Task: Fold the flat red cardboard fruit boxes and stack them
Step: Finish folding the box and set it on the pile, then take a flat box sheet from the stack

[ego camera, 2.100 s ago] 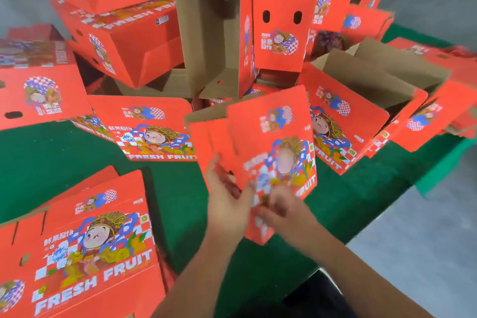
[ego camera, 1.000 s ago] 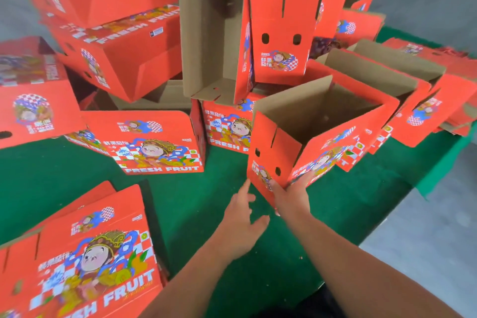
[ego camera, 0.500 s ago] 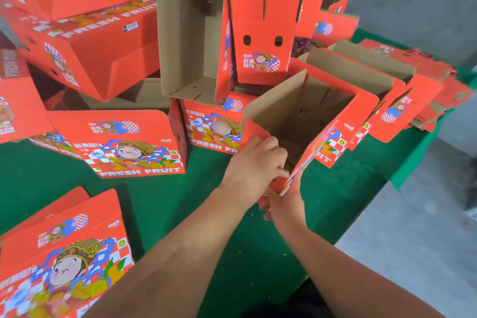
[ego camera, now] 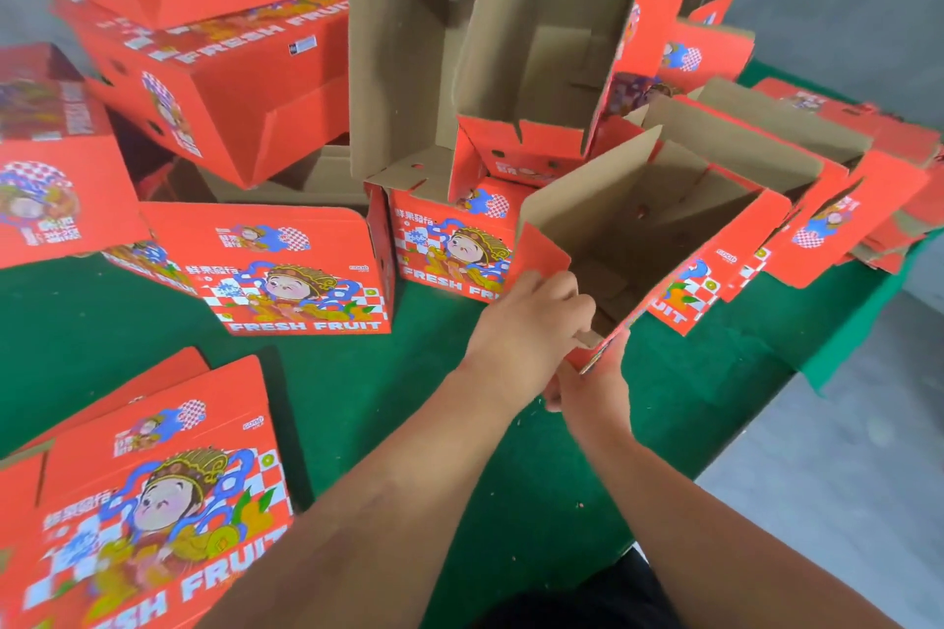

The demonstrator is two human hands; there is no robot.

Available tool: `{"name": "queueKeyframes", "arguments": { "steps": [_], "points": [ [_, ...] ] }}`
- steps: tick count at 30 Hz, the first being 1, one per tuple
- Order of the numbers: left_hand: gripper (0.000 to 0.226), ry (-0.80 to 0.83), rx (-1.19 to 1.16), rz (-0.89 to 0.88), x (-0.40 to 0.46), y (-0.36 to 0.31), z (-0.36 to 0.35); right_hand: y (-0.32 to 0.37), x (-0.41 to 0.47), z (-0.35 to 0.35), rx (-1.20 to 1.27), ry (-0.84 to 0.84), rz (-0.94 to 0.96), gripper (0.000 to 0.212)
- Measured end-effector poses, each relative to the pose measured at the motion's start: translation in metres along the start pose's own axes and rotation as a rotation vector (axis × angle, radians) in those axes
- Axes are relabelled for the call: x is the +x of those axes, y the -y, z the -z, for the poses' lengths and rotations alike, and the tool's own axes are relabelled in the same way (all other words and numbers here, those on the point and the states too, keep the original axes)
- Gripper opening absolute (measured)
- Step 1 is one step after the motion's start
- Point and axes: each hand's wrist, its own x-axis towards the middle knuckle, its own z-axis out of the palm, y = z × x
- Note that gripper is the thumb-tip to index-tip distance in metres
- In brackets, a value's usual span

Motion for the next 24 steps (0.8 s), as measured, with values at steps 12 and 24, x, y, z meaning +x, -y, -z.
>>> {"name": "queueKeyframes", "arguments": {
  "steps": [12,24],
  "points": [
    [0.069,0.065,-0.166,0.156,-0.02,0.009,-0.009,0.002,0.073,0.02,-0.178,-0.097,-0.044,0.096],
    [0.056,0.163,-0.753,0.701,-0.06,0.055,-0.048,0.024,0.013,-0.043,0.308,0.184,-0.539,0.063]
  ]
}}
